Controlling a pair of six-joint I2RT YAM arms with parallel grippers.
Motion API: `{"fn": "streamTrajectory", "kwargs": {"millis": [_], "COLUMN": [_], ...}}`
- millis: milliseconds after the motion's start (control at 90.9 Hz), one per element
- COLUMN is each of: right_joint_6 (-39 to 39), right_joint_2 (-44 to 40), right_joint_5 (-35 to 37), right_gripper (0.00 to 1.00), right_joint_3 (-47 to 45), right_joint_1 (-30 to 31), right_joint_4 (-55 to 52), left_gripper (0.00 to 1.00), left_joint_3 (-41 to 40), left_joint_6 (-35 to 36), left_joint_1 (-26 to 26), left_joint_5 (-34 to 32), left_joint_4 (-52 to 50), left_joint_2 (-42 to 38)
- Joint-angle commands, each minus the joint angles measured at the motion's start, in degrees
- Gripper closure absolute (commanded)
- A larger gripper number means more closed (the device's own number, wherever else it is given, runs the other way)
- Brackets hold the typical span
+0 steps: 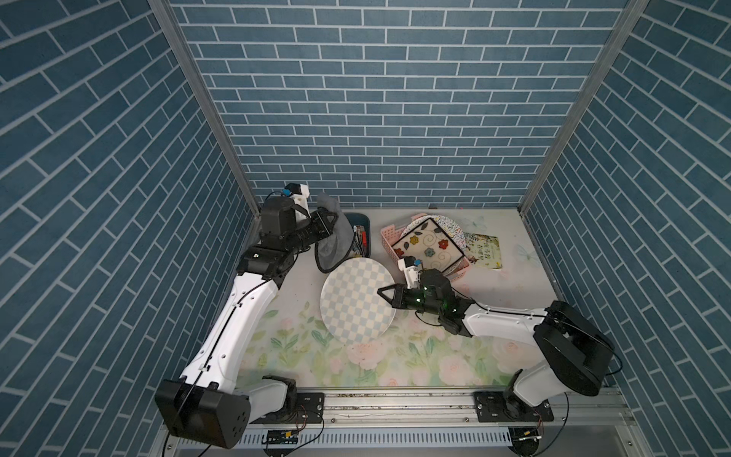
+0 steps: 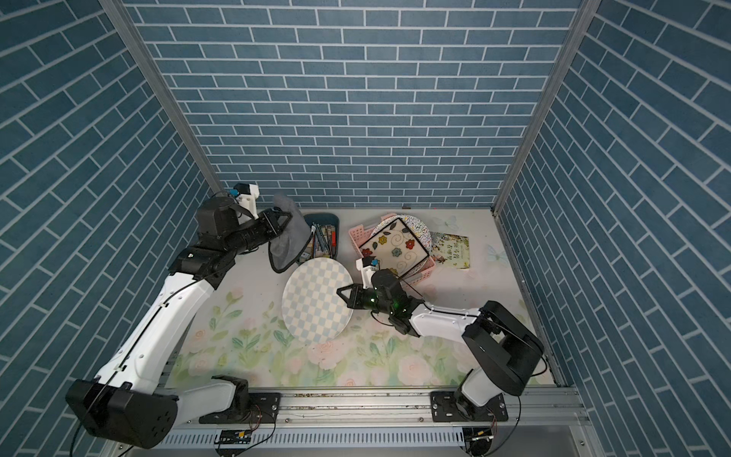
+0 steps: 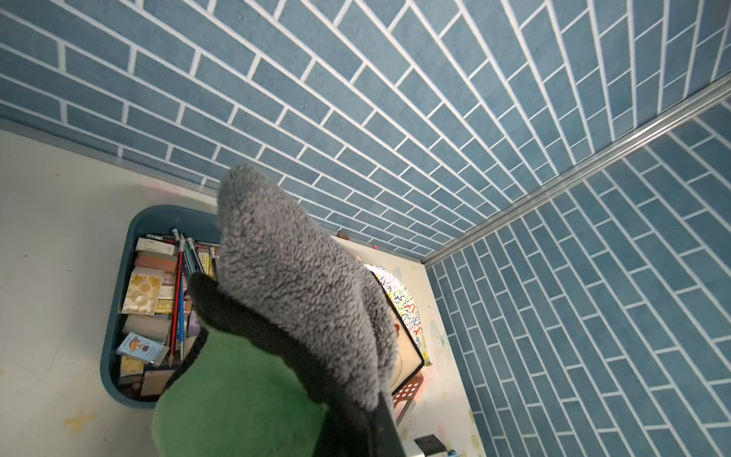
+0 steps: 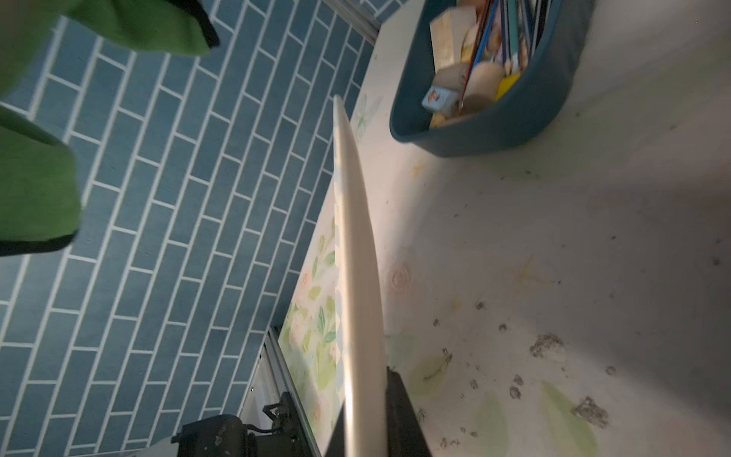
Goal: Wipe the wet plate dry
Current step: Place the plate at the center of the board, then pick up the plate from the bin.
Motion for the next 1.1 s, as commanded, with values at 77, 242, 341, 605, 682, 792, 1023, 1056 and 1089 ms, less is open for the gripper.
{"fn": "streamTrajectory", "kwargs": {"millis": [77,242,341,605,682,792,1023,1056,1089], "right_joint_6": [-4.03,-6.72,-11.58,-18.0,-19.58,-20.86,-29.54,-30.83,-31.72], "right_joint_2": [7.23,10.85,13.11,13.81,11.85,4.33,-2.77,-1.84,-0.87], "right_joint_5": [-2.67,2.48,6.65,13.24,13.35,12.81,6.23,5.0,3.64], "right_gripper": [1.0,0.95,0.78,0.41,0.26,0.15,0.23,0.24,0.25], "right_joint_3": [6.68,8.23,10.67,15.5,17.8,19.61,26.79,28.28,29.59], "right_joint_1": [1.0,1.37,1.83,4.85,5.65,5.39,-14.37,-17.75,-20.99], "right_joint_4": [-4.43,-18.44,-28.74,-37.42,-40.56,-43.99,-51.26,-51.77,-52.25], "left_gripper": [1.0,1.0,1.0,1.0,1.0,1.0,1.0,1.0,1.0], "left_joint_3": [-0.51,-1.51,-1.34,-1.82,-1.6,-1.53,-5.27,-5.64,-5.95], "left_joint_6": [3.82,4.5,4.72,5.21,6.23,7.67,6.7,5.86,5.33], "left_joint_1": [-0.07,-0.09,-0.09,-0.01,-0.02,-0.09,-8.36,-10.32,-12.16], "left_joint_5": [6.6,7.65,7.65,6.89,5.97,4.67,-3.27,-5.74,-7.91], "left_joint_4": [2.62,4.7,4.77,5.06,3.88,2.56,5.17,5.62,5.82], "left_joint_2": [1.23,0.81,0.92,1.07,1.31,1.62,3.85,4.63,5.71]}}
